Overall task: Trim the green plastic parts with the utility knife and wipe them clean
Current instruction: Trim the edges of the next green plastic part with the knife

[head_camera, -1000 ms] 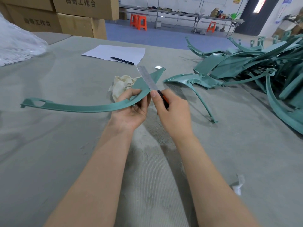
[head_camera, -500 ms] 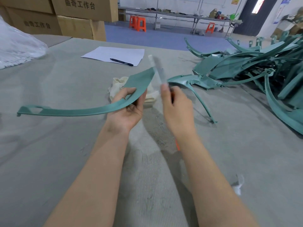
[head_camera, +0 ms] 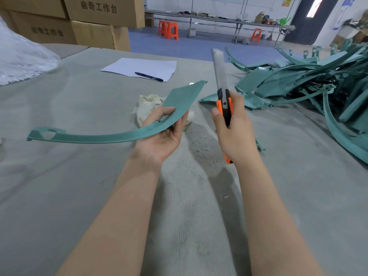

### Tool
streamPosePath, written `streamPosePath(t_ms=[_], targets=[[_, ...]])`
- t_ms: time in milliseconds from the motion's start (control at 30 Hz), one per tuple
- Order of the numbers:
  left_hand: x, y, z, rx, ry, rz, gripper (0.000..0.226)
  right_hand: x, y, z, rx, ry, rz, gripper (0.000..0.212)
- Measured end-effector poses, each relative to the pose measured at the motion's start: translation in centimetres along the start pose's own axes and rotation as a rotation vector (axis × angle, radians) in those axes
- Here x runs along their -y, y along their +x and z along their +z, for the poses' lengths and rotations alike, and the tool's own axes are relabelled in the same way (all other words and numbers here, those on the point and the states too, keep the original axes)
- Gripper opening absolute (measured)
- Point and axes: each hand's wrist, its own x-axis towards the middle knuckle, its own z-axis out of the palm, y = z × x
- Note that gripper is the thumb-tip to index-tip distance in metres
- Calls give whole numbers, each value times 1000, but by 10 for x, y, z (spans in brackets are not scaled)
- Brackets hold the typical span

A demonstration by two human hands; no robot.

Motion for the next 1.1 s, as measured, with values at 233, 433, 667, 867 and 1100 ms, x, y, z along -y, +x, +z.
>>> streamPosePath(t_ms=[233,433,667,867,1100], targets=[[0,-2,0,12,9,-35,11,-9,1,7,-105,-75,101,20],[-1,-3,2,12,17,-59,12,-12,0,10,-125,-93,59,24],[-2,-4,2,-2,16,-61,17,-8,-1,12,-139,-78,37,30],[-2,-4,3,-16,18,-67,26,-10,-2,13,-123,-13,25,31],[-3,-5,2,-44,-10,-38,29,-10,-5,21,-47,15,-16,32]])
